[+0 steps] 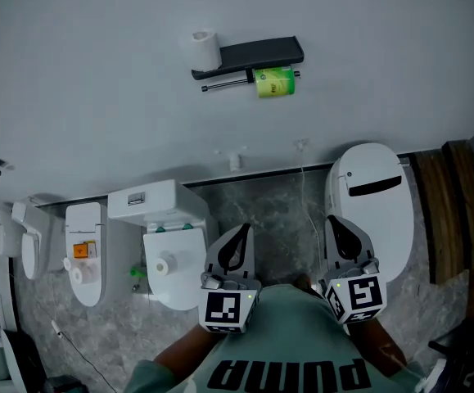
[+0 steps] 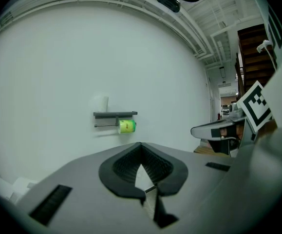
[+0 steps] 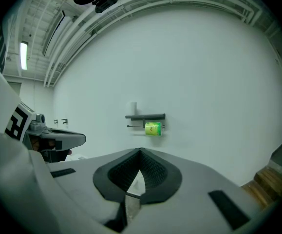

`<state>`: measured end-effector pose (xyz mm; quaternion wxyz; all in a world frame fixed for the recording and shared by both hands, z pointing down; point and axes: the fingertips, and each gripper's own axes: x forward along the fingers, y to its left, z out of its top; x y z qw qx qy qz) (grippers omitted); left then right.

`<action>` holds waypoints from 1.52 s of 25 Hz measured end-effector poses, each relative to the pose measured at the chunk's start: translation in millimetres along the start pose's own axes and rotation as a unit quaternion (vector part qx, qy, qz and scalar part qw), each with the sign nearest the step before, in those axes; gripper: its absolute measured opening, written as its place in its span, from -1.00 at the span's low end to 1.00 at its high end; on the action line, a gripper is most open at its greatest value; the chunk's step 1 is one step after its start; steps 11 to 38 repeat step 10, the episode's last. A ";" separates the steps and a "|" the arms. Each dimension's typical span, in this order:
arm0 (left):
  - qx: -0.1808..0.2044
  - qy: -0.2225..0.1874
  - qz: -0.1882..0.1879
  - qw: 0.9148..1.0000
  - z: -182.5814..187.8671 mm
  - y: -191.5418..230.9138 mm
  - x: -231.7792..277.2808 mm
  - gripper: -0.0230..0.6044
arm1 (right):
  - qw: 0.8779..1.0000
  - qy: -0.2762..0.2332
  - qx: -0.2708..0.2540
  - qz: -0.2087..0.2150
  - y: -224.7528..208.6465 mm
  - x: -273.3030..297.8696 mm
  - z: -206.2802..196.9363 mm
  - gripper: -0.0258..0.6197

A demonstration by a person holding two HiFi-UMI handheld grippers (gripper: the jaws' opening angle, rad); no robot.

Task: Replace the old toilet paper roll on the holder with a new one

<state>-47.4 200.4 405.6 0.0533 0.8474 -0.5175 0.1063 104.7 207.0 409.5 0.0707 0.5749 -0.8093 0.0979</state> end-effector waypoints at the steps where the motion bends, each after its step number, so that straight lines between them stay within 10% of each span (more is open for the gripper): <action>1: 0.002 -0.001 -0.003 1.000 0.6 -0.6 0.6 -0.91 | 1.000 -0.001 0.000 -0.002 0.1 -0.5 0.8 -0.90; 38: 0.017 0.012 -0.026 0.999 0.6 -4.3 -3.0 -0.91 | 1.000 -0.002 0.005 -0.011 7.4 -8.6 1.5 -0.90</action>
